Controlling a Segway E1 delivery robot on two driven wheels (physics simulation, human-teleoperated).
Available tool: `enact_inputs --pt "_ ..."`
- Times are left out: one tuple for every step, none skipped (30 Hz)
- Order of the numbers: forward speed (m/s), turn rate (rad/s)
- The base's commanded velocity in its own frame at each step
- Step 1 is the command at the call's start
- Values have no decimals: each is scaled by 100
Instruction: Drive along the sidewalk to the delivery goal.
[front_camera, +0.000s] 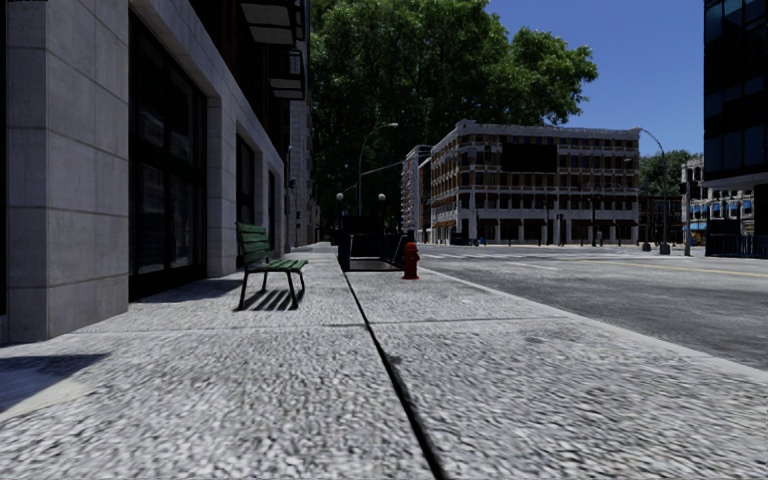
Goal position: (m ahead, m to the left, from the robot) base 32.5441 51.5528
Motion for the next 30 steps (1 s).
enact_inputs --pt "200 0" --pt "200 0" --pt "200 0" --pt "200 0" --pt "200 0" --pt "200 0" --pt "200 0" --pt "200 0" --pt "200 0" --pt "200 0" --pt "200 0" --pt "200 0" --pt "200 0" --pt "200 0" --pt "200 0" --pt "200 0" --pt "200 0" --pt "200 0" --pt "200 0" --pt "200 0" --pt "200 0" --pt "200 0" --pt "200 0" --pt "200 0" --pt "200 0" --pt "200 0" --pt "200 0" --pt "200 0" --pt "200 0" --pt "200 0"
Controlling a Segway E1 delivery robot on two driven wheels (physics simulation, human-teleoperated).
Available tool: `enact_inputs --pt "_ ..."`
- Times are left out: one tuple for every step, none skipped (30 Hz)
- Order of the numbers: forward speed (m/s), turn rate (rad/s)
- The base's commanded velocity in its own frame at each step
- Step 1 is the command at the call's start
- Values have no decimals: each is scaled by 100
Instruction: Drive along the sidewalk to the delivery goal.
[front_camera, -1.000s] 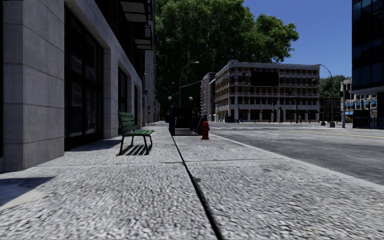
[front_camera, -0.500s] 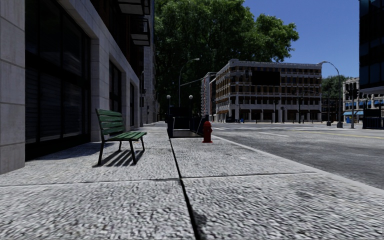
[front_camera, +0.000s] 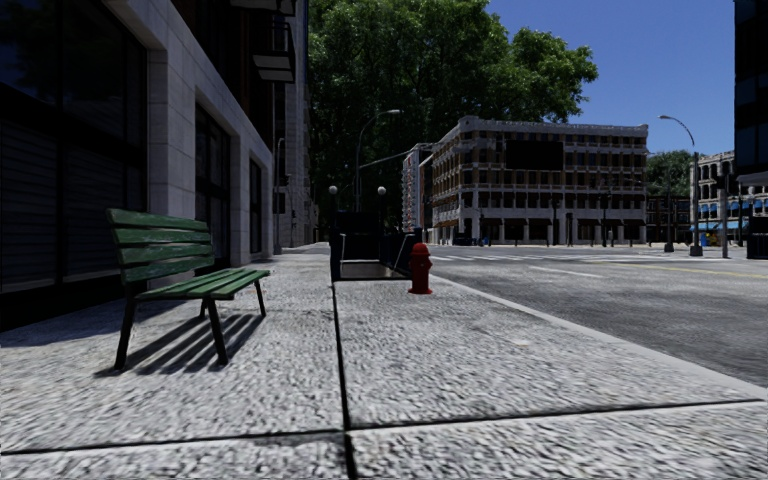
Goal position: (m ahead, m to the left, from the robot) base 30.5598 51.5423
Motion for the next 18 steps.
enact_inputs --pt "200 0" --pt "200 0" --pt "200 0" --pt "200 0" --pt "200 0" --pt "200 0" --pt "200 0" --pt "200 0" --pt "200 0" --pt "200 0" --pt "200 0" --pt "200 0" --pt "200 0" --pt "200 0" --pt "200 0" --pt "200 0" --pt "200 0" --pt "200 0"
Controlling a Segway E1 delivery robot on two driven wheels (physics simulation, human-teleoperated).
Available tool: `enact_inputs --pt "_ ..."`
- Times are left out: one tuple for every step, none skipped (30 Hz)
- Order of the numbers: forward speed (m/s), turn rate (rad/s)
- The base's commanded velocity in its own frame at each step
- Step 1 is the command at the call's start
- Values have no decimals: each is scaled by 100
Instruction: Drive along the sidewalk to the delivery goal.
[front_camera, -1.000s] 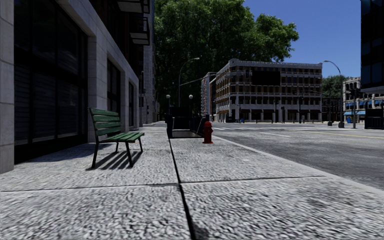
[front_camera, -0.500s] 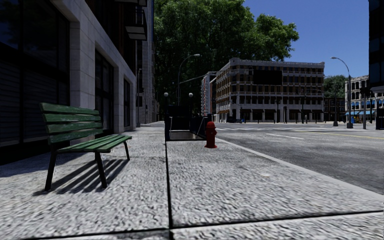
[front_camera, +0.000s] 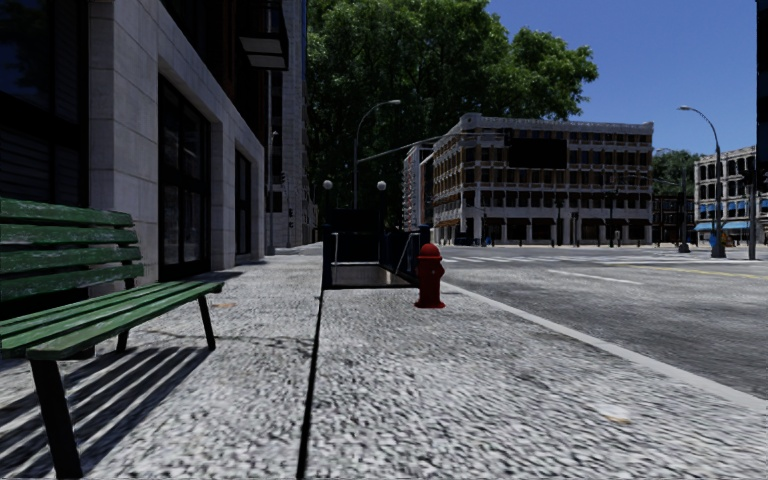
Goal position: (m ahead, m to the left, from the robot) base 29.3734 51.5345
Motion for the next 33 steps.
enact_inputs --pt "200 1" --pt "200 8" --pt "200 11" --pt "200 11" --pt "200 13" --pt "200 13" --pt "200 13" --pt "200 13" --pt "200 13" --pt "200 14" --pt "200 16" --pt "200 19" --pt "200 19" --pt "200 22" --pt "200 25" --pt "200 26" --pt "200 28" --pt "200 28" --pt "200 33" --pt "200 34" --pt "200 35" --pt "200 35" --pt "200 35" --pt "200 35" --pt "200 35" --pt "200 35" --pt "200 35" --pt "200 35" --pt "200 35" --pt "200 35" --pt "200 35" --pt "200 36" --pt "200 36"
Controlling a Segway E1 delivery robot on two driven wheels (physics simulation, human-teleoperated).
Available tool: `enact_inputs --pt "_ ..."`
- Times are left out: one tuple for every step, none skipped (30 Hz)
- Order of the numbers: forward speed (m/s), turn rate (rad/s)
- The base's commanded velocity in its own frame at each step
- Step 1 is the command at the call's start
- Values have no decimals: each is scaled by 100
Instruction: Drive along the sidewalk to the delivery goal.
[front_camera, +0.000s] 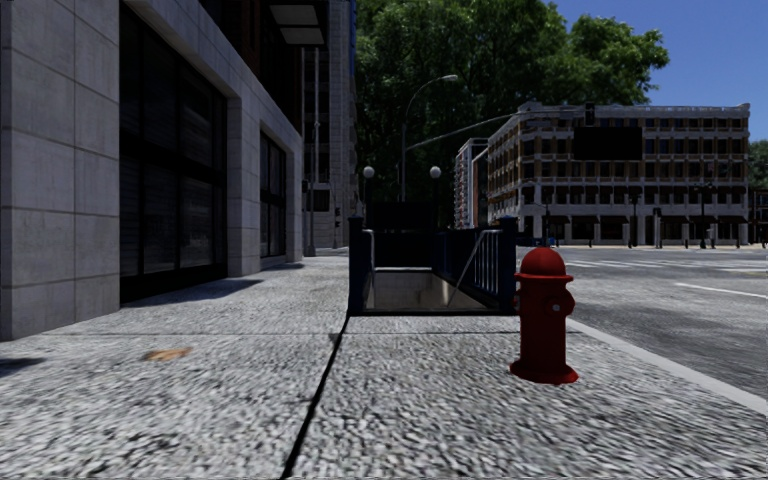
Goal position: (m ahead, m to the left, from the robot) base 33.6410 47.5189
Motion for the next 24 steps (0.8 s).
enact_inputs --pt "200 37" --pt "200 37" --pt "200 39" --pt "200 39" --pt "200 44" --pt "200 46" --pt "200 46" --pt "200 46" --pt "200 46" --pt "200 46" --pt "200 46" --pt "200 46" --pt "200 46" --pt "200 46" --pt "200 46" --pt "200 46" --pt "200 46" --pt "200 46" --pt "200 46" --pt "200 46" --pt "200 47" --pt "200 47" --pt "200 47" --pt "200 47"
